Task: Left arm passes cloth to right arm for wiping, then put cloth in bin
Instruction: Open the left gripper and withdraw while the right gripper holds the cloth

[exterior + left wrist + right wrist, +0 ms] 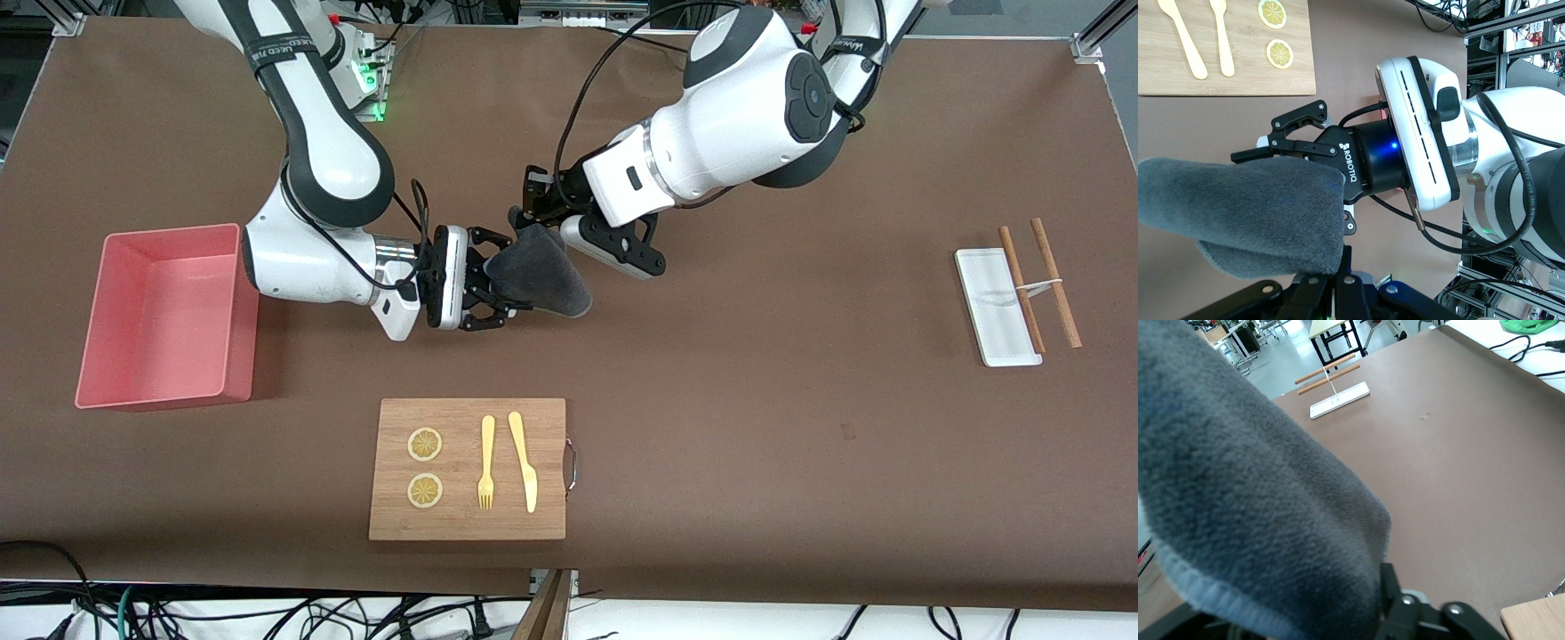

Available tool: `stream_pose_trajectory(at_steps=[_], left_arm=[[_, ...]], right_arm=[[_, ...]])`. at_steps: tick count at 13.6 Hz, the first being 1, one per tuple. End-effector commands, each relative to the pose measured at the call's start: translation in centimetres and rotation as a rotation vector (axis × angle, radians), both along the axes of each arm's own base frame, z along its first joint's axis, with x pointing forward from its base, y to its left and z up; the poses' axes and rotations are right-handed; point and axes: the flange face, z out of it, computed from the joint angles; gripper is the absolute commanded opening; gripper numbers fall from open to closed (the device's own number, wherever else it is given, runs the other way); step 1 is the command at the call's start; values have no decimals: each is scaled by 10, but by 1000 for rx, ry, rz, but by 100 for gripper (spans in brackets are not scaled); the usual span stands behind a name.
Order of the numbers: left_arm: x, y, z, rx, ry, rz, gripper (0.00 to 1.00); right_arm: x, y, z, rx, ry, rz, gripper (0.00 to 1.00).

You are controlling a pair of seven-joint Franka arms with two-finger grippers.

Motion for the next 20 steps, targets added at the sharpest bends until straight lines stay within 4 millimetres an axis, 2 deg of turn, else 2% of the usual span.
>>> stream_pose_trajectory(at_steps=[1,6,7,8,11,13,16,18,20], left_arm=[[2,-1,7,-23,2,11,0],[4,3,9,-22,4,14,0],[3,4,10,-20,5,15,60],[1,6,16,-14,-5,15,100],[-2,18,12,39,31,-25,100],[1,49,18,153,26,-67,100],[5,91,11,349,46,-127,100],[8,117,9,468,32,-152,100],[14,150,3,622,23,-170,100]], right_arm=[[-2,-8,1,19,-15,-11,2],[14,-34,10,12,-21,-57,0],[14,-35,11,-1,-31,-49,0],[17,-38,13,-23,-47,-42,0],[25,-51,24,-73,-97,-22,0],[32,-71,30,-114,-101,-36,0],[35,-107,32,-217,-9,-73,0],[28,-126,33,-307,28,-99,0],[22,-152,24,-398,98,-159,0]])
